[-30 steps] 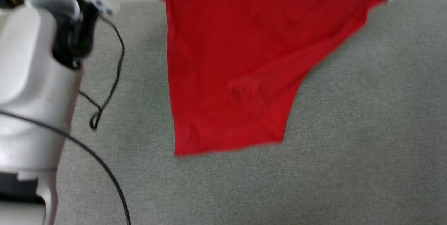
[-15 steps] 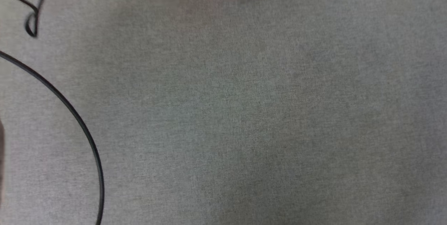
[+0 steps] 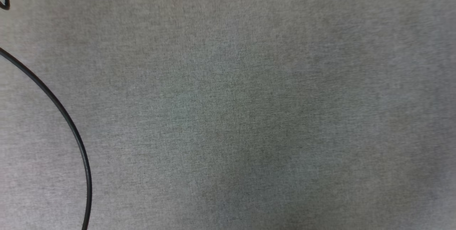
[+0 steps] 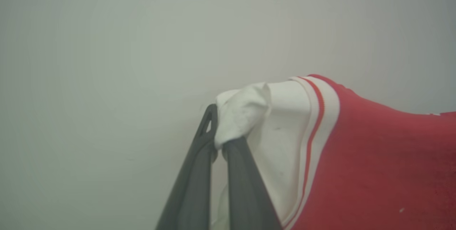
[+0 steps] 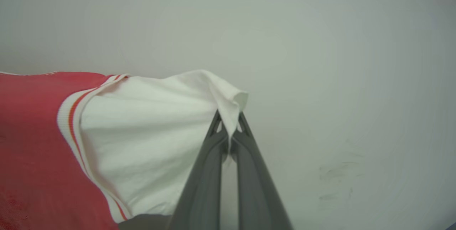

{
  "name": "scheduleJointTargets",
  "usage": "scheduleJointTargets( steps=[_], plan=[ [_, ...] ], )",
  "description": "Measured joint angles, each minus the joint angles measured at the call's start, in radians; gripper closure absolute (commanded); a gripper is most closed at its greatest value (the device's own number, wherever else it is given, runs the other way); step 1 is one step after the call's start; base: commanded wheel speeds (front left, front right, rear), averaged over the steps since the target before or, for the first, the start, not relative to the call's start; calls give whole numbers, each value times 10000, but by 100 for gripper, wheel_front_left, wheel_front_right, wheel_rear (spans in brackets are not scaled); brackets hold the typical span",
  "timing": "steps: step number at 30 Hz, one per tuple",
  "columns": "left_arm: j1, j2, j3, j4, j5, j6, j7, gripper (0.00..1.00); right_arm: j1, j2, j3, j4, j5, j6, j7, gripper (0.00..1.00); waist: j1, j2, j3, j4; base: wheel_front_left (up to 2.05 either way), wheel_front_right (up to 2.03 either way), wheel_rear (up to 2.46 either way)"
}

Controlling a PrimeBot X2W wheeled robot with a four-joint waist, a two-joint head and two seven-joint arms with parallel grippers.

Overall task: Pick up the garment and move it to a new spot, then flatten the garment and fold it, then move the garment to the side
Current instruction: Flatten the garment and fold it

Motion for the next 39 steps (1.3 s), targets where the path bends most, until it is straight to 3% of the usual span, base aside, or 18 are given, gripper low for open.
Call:
scheduleJointTargets(
  steps=[8, 19, 30, 39],
  plan=[
    [369, -35, 10, 518, -288, -349, -176, 100, 262, -61, 1049, 489, 752, -2, -345, 100, -1, 0, 531, 197, 0, 0, 0],
    [4253, -276, -36, 278, -625, -694, -828, 100, 4276, -203, 1885, 157, 2021, -2, -1114, 100, -2, 0, -432, 485, 0, 0, 0],
    [10173, -637, 928, -2514, -192, 115, -897, 100, 8672, 117, 1845, -59, 2612, -2, -1946, 100, -3, 0, -2416, 443, 0, 0, 0],
    [14123, -750, 1323, -4619, -10, 752, -909, 100, 11920, 422, 1202, -1114, 2706, -2, -1942, 100, -4, 0, -4124, 497, 0, 0, 0]
  ],
)
